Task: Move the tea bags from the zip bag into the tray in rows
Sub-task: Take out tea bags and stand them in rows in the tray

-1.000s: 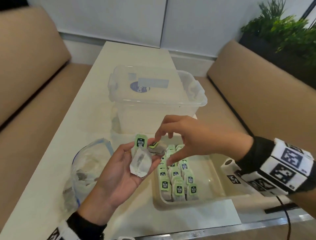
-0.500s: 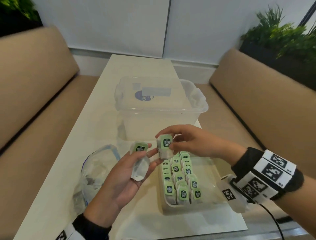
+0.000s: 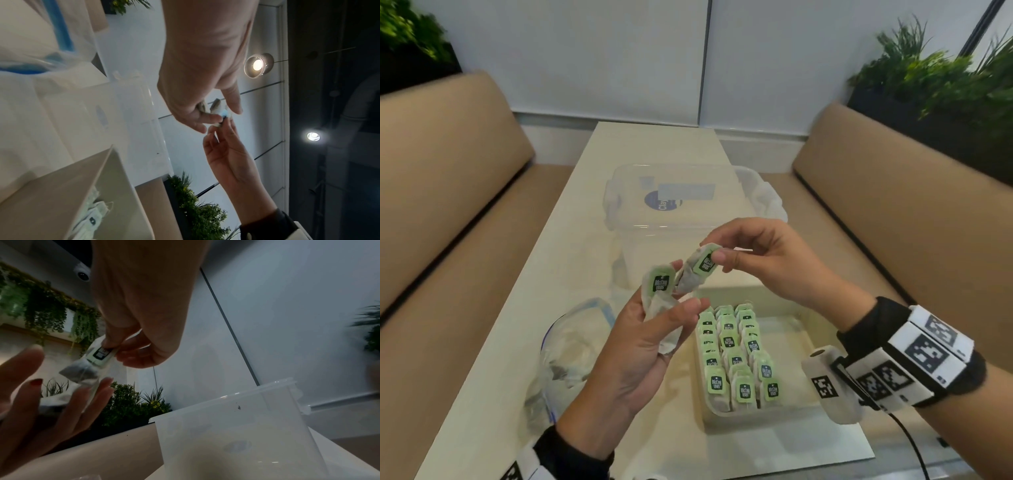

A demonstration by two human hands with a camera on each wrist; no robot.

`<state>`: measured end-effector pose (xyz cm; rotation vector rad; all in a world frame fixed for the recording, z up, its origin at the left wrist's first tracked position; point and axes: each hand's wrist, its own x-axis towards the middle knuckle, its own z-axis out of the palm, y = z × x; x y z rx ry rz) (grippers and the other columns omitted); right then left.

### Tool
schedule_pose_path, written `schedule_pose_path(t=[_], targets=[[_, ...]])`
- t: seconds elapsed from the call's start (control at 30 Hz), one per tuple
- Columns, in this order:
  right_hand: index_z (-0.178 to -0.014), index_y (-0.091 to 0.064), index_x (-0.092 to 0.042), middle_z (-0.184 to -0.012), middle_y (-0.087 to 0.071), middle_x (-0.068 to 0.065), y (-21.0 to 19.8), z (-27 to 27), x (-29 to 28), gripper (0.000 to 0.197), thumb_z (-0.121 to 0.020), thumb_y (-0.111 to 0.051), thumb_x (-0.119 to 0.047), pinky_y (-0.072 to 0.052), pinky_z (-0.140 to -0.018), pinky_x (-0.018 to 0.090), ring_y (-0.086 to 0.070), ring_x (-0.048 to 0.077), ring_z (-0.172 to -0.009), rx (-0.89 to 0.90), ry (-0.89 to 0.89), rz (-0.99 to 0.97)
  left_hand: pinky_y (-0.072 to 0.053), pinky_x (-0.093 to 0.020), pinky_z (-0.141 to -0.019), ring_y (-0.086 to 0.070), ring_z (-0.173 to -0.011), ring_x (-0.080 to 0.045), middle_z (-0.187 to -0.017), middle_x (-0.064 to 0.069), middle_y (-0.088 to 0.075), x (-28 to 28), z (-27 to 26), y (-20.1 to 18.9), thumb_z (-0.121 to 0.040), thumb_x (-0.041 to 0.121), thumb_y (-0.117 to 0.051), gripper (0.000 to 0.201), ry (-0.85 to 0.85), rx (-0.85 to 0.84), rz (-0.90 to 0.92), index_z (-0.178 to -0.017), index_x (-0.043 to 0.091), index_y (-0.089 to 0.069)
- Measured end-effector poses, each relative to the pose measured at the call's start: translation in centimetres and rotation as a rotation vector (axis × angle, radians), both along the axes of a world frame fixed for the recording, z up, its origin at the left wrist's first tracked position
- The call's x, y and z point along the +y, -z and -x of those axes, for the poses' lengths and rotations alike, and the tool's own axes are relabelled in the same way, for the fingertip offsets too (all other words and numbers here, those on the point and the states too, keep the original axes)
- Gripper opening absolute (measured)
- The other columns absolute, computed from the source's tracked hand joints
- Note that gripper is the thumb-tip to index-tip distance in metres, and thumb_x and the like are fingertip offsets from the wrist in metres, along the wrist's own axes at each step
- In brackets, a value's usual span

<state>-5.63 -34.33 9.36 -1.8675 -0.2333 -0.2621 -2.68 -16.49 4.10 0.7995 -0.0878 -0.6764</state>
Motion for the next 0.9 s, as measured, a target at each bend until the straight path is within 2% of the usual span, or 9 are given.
schedule_pose_path(t=[0.07, 0.1, 0.2, 0.33, 0.43, 0.57, 0.63, 0.7, 0.9], targets=[[-0.088, -0.065, -0.016, -0.084, -0.069, -0.007, 0.0, 0.0, 0.2, 0.009, -0.08, -0.067, -0.014, -0.051, -0.066, 0.023, -0.062, 0.009, -0.075, -0.011, 0.012, -0.004, -0.054, -0.017, -0.056, -0.072, -0.081, -0.02, -0.095, -0.003, -0.075, -0.3, 0.1, -0.4, -0.057, 0.006, -0.074, 0.052, -0.056, -0.004, 0.022, -0.107, 0.016, -0.065], [-0.086, -0.065, -0.017, -0.083, -0.069, -0.006, 0.0, 0.0, 0.3, 0.008, -0.079, -0.067, -0.015, -0.051, -0.065, 0.023, -0.061, 0.01, -0.073, -0.014, 0.011, -0.013, -0.053, -0.016, -0.055, -0.072, -0.078, -0.018, -0.092, -0.003, -0.075, -0.4, 0.1, -0.6, -0.058, 0.006, -0.069, 0.044, -0.079, -0.001, 0.022, -0.101, 0.015, -0.066], [-0.085, -0.063, -0.016, -0.082, -0.068, -0.004, 0.3, 0.0, 0.4, 0.009, -0.082, -0.066, -0.008, -0.05, -0.064, 0.021, -0.061, 0.011, -0.072, -0.007, 0.01, -0.042, -0.053, -0.014, -0.054, -0.072, -0.071, -0.015, -0.083, -0.004, -0.075, -0.6, 0.0, -0.7, -0.06, 0.007, -0.067, 0.028, -0.138, 0.009, 0.007, -0.087, 0.012, -0.067], [-0.084, -0.064, -0.017, -0.081, -0.067, -0.005, -0.1, -0.2, 0.6, 0.011, -0.082, -0.067, -0.006, -0.051, -0.064, 0.021, -0.062, 0.01, -0.068, -0.007, 0.041, -0.013, -0.052, -0.014, -0.053, -0.072, -0.071, -0.015, -0.081, -0.003, -0.074, -0.6, 0.0, -0.6, -0.06, 0.005, -0.067, 0.028, -0.149, 0.028, -0.012, -0.088, 0.01, -0.066], [-0.086, -0.066, -0.019, -0.079, -0.067, -0.003, -1.3, -0.2, 1.0, 0.01, -0.082, -0.069, -0.01, -0.05, -0.063, 0.021, -0.061, 0.007, -0.067, -0.021, 0.081, 0.136, -0.052, -0.014, -0.051, -0.072, -0.075, -0.018, -0.088, -0.005, -0.074, -0.8, 0.2, -0.7, -0.062, 0.007, -0.067, 0.033, -0.138, 0.06, -0.005, -0.095, 0.011, -0.066], [-0.091, -0.07, -0.018, -0.075, -0.066, -0.012, -4.0, -0.2, 1.9, 0.006, -0.085, -0.068, -0.016, -0.047, -0.063, 0.011, -0.06, 0.0, -0.065, -0.073, 0.089, 0.479, -0.051, -0.014, -0.048, -0.072, -0.072, -0.016, -0.087, -0.003, -0.074, -1.2, 0.6, -0.7, -0.065, 0.009, -0.065, 0.034, -0.091, 0.08, -0.018, -0.099, 0.009, -0.065], [-0.09, -0.071, -0.018, -0.071, -0.061, -0.019, -5.2, -0.3, 2.3, 0.006, -0.085, -0.068, -0.017, -0.045, -0.064, 0.008, -0.058, -0.003, -0.065, -0.1, 0.082, 0.632, -0.052, -0.013, -0.049, -0.072, -0.075, -0.016, -0.092, -0.003, -0.074, -1.4, 0.7, -0.6, -0.065, 0.009, -0.065, 0.037, -0.066, 0.082, -0.025, -0.102, 0.012, -0.066], [-0.089, -0.071, -0.018, -0.067, -0.056, -0.024, -6.0, -0.5, 2.7, 0.005, -0.085, -0.068, -0.019, -0.043, -0.064, 0.005, -0.057, -0.006, -0.065, -0.12, 0.069, 0.744, -0.051, -0.012, -0.049, -0.072, -0.075, -0.015, -0.095, -0.003, -0.073, -1.4, 0.7, -0.5, -0.065, 0.01, -0.065, 0.032, -0.051, 0.095, -0.031, -0.097, 0.012, -0.067], [-0.088, -0.068, -0.017, -0.069, -0.057, -0.019, -6.2, -0.8, 2.8, 0.002, -0.085, -0.067, -0.018, -0.041, -0.063, 0.007, -0.057, 0.003, -0.074, -0.078, 0.068, 0.783, -0.048, -0.012, -0.044, -0.071, -0.07, -0.013, -0.089, -0.002, -0.074, -1.2, 0.6, -0.8, -0.066, 0.011, -0.064, 0.028, -0.09, 0.096, -0.005, -0.094, 0.011, -0.066]])
